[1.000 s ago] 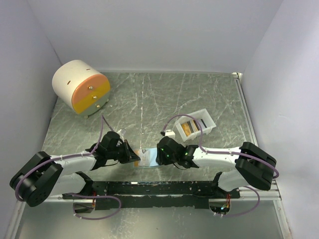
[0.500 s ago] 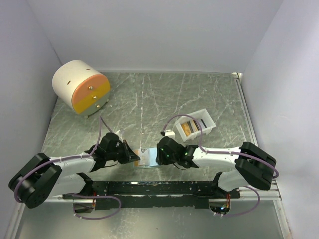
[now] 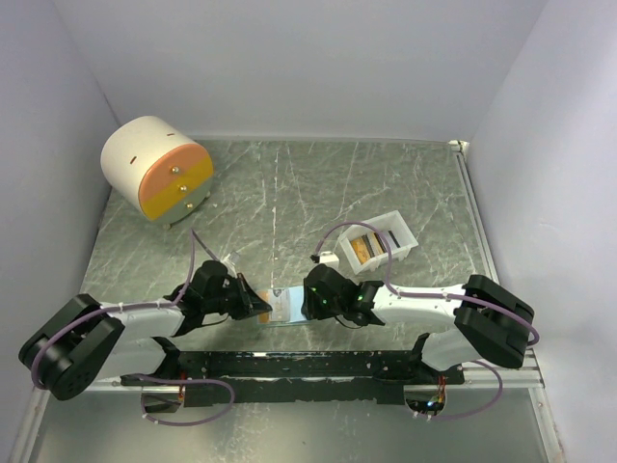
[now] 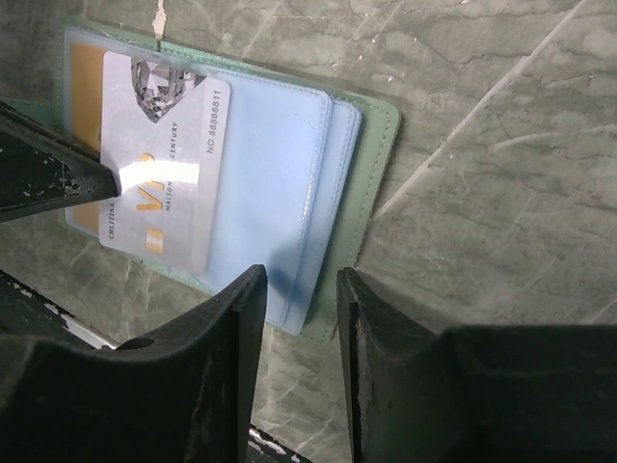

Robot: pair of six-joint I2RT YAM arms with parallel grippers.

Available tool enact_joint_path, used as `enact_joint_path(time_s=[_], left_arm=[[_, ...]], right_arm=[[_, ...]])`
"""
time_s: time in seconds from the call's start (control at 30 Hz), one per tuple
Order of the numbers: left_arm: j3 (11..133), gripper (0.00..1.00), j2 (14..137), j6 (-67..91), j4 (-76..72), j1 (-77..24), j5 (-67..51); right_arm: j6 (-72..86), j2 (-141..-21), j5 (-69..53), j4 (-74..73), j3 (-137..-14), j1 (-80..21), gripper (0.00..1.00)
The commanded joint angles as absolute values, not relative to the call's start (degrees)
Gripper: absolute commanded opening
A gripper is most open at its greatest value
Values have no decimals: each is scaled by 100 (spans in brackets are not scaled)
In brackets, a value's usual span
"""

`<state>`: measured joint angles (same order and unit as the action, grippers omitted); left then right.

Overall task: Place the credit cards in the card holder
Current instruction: Insert the credit card into the card holder.

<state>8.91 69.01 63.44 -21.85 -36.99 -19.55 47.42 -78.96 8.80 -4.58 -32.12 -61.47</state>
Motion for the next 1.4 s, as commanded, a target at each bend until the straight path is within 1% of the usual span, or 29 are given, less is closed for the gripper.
enact_joint_path(time_s=[0.0, 0.2, 0.27, 0.33, 0.4, 0.43, 0.47, 0.57, 0.67, 0.83, 0.97, 1.23, 1.37], left_arm=[[854, 7, 7126, 6346, -2394, -3706, -2090], [849, 7, 7334, 6372, -2694, -3707, -2230], [892, 10, 7349, 6332, -2626, -3707, -2250], [998, 17, 7324, 6227, -2364, -3707, -2208], [1121, 28, 7229, 6118, -2012, -3706, -2111], [1171, 35, 7165, 6077, -1865, -3703, -2063], [1221, 39, 7091, 6034, -1719, -3701, -2020], [1373, 47, 6885, 5919, -1245, -3703, -1834], [1461, 52, 6744, 5860, -1043, -3705, -1749], [1507, 55, 6842, 5886, -1124, -3707, -1818], [1485, 54, 7032, 5946, -1428, -3704, -1968], [1535, 54, 7389, 6010, -1778, -3709, -2192], [1581, 55, 7531, 6033, -1859, -3709, -2247]], right_arm=[[4842, -8112, 783, -453, -3165, -6196, 36], [4809, -8042, 800, -513, -3254, -6196, 36], [4826, -7919, 793, -563, -3265, -6196, 36], [4867, -7761, 861, -648, -3259, -6188, 36], [4858, -7608, 946, -746, -3254, -6188, 37], [4834, -7555, 980, -791, -3267, -6188, 37], [4812, -7509, 1023, -850, -3280, -6183, 37], [4770, -7448, 1138, -1013, -3320, -6158, 36], [4739, -7389, 1159, -1036, -3318, -6116, 35], [4716, -7344, 1228, -937, -3287, -6014, 33], [4653, -7425, 1164, -751, -3254, -5908, 31], [4666, -7811, 1102, -438, -3207, -5880, 31], [4717, -7990, 1159, -322, -3117, -5880, 29]])
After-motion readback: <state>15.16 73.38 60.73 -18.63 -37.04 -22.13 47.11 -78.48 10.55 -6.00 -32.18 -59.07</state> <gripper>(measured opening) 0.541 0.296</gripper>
